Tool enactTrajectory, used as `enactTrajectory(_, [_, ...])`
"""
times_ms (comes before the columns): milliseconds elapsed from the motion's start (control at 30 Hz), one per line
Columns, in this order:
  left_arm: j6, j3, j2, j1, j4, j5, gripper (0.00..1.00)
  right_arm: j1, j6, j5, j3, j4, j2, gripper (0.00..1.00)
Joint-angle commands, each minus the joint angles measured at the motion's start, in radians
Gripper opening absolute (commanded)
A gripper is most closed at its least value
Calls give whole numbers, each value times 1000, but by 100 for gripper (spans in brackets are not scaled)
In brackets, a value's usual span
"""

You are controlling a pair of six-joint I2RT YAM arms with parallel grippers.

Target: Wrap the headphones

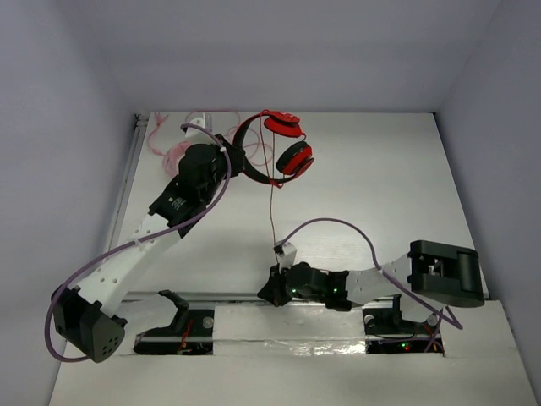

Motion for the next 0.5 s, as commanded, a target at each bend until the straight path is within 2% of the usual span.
enactTrajectory(0, [-3,-14,-3,5,92,-117,0,57,-23,99,99,-138,-18,0])
enactTrajectory(267, [58,-121,-23,-27,12,-331,0,199,-27,171,247,-523,-190,0])
enactTrajectory(467, [31,-216,6,-175,-103,-456,0,211,-104,207,363,-822,-337,0])
